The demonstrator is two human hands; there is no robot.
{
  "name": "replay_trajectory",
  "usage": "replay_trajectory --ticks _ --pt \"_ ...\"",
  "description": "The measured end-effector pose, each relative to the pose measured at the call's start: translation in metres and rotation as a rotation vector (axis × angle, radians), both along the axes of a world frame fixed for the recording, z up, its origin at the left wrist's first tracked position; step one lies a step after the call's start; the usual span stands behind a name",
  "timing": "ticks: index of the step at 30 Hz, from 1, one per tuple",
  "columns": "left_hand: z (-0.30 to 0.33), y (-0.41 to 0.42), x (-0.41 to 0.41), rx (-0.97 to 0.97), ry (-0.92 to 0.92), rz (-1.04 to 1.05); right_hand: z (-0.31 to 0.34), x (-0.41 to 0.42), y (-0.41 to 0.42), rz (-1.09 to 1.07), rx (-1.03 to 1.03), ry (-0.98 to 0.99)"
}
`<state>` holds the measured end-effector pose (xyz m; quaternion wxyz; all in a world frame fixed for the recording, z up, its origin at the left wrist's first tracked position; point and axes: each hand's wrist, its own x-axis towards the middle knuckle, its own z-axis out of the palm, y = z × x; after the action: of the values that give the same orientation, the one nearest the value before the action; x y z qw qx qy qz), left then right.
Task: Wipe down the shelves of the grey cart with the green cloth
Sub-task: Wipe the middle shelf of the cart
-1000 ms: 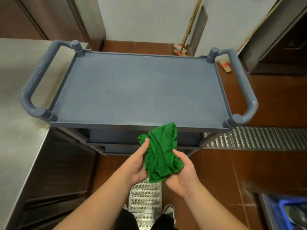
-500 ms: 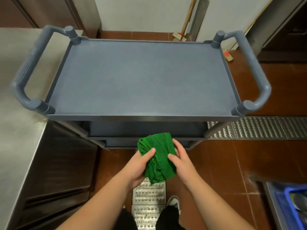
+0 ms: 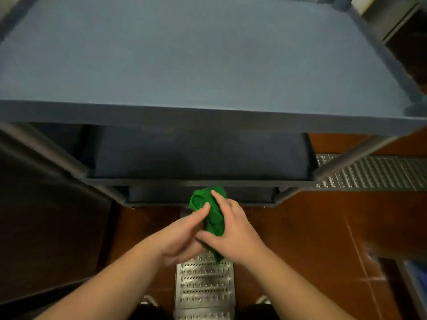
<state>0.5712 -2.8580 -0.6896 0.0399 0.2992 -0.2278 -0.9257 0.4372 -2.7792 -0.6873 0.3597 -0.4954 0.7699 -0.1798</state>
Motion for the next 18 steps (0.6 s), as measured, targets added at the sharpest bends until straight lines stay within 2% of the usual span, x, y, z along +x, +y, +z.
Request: replay_trajectory --ticks 3,7,10,12,14,18 --pt "-0.067 -0.02 -0.003 -0.19 0.144 -0.22 -0.062 -0.018 -0.001 0.109 -0.05 0.101" --pt "-0.138 -0.047 -0.014 -0.302 0.305 -0.394 -0.141 -0.031 -0.004 0.043 -0.283 0.162" --pt "-0.177 -0.068 -0.016 -0.429 0.339 -0.431 -0.177 -0.043 -0.008 -0.046 -0.505 0.021" --pt "-0.185 -0.08 -0.019 -0.681 0.277 -0.372 -0.186 -0.056 -0.012 -0.092 -0.652 -0.074" --pt "-0.18 -0.082 -0.027 -0.921 0.174 -0.202 -0.189 -0.067 -0.014 -0.126 -0.736 -0.171" --pt "-0.162 -0.078 -0.052 -1.238 0.106 0.018 -0.167 -0.076 -0.021 -0.204 -0.823 -0.293"
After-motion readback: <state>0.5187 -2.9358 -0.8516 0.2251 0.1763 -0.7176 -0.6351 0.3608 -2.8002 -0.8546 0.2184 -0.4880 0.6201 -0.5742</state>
